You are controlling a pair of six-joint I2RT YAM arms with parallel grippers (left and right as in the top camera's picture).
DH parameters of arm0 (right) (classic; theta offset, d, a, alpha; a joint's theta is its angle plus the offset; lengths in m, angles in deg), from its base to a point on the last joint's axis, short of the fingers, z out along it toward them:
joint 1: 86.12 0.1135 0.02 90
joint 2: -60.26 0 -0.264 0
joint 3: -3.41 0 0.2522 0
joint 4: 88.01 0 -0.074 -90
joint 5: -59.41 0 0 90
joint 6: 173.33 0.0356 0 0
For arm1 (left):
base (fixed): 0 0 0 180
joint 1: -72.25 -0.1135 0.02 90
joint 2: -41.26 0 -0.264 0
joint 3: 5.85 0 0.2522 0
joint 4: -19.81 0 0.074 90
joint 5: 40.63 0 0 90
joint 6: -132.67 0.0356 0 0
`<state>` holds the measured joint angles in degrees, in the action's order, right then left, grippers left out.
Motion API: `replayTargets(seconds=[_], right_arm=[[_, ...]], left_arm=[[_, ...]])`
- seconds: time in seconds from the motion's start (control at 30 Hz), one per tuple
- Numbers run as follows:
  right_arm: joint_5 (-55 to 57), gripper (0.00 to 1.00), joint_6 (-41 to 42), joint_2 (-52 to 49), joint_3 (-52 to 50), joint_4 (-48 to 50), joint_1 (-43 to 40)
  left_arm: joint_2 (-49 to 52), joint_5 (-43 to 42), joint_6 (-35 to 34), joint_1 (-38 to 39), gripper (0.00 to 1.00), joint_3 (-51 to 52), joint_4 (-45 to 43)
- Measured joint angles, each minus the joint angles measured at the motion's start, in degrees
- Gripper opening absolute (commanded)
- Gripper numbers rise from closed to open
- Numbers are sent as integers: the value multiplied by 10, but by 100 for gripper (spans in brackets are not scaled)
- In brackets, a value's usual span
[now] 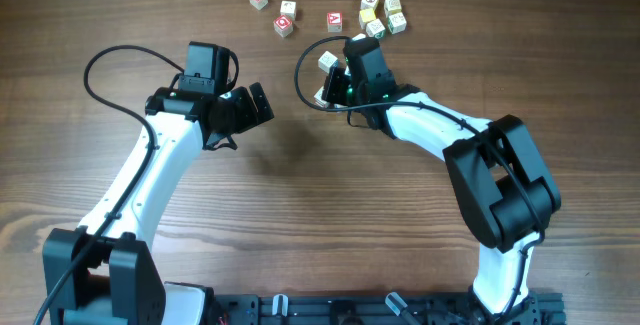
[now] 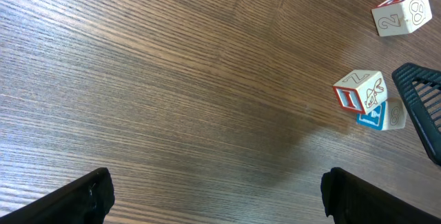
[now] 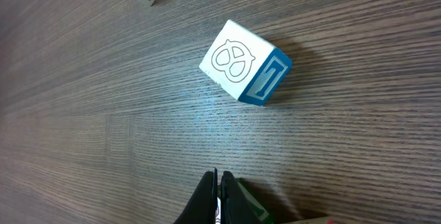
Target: Form a circle
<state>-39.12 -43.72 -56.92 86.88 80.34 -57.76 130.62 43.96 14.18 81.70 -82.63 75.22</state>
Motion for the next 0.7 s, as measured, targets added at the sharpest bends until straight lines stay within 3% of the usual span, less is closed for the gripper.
replayTargets(seconds=[0.7], right_arm=[[9, 5, 0, -5, 0, -6, 0]], left_arm=[[0, 0, 0, 0, 100, 0, 0]])
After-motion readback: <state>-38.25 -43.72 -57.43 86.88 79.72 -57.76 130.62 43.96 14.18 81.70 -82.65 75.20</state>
